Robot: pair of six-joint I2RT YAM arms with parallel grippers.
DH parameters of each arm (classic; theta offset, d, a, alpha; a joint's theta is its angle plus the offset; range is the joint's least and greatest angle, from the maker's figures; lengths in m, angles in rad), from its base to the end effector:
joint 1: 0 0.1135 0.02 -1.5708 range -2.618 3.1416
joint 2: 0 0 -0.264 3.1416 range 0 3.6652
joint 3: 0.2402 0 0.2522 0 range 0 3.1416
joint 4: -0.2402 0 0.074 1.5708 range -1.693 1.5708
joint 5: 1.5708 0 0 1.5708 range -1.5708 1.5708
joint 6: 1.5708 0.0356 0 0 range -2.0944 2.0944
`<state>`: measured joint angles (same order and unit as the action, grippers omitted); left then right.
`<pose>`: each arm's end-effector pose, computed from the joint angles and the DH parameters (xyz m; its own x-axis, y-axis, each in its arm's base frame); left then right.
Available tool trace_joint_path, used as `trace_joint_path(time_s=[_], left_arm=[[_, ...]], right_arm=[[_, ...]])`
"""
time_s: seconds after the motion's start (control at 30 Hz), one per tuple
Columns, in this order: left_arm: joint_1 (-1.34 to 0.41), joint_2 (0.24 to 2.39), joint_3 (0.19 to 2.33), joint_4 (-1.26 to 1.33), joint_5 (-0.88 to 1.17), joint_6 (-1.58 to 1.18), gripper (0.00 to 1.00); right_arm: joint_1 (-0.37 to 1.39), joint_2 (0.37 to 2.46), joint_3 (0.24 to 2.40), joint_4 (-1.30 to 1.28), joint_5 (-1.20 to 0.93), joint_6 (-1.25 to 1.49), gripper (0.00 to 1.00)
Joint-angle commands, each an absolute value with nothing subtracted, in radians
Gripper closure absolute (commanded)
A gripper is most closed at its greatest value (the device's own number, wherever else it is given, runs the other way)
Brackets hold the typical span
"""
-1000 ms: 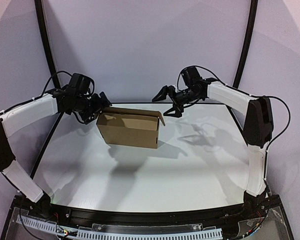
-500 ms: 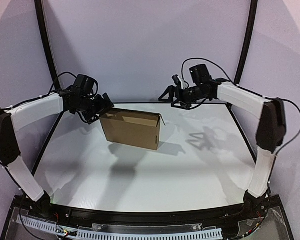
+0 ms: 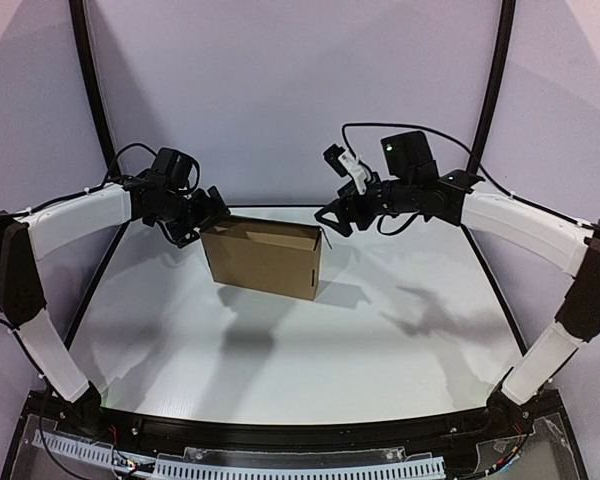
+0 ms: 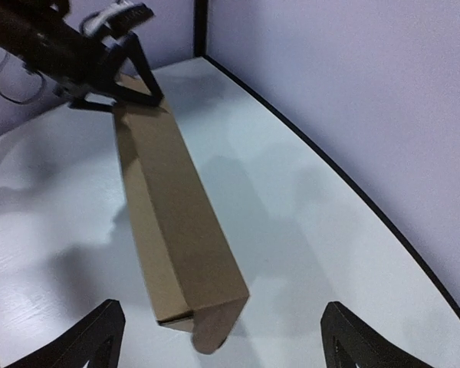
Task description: Fold the paper box
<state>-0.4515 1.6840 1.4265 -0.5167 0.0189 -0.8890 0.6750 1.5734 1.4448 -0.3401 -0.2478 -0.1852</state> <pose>0.3419 -0.1666 0.2948 -0.7446 -0.5017 -0.4403 -0.2059 0.8001 -0.5635 0.2819 0.2369 0.3566 -0.2036 -0.3916 -0.8973 -0.8283 0.5575 -0.0554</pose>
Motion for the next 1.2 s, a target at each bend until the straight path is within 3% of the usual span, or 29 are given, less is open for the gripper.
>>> trace_joint_path(time_s=[0.0, 0.53, 0.93, 1.17], left_arm=[[-0.451, 1.691, 1.45, -0.576, 0.013, -0.872, 0.01], [-0.451, 1.708, 1.473, -0.571, 0.03, -0.862, 0.01], [-0.45, 1.722, 1.473, -0.556, 0.04, -0.87, 0.01], [-0.451, 1.716, 1.473, -0.555, 0.038, -0.863, 0.01]], right_arm=[[0.711, 1.63, 1.478, -0.383, -0.06, -0.271, 0.12], [0.777, 1.708, 1.508, -0.428, 0.204, -0.175, 0.4], [0.783, 1.778, 1.549, -0.333, 0.118, 0.058, 0.37], [0.782, 1.848, 1.533, -0.406, 0.174, 0.066, 0.4]])
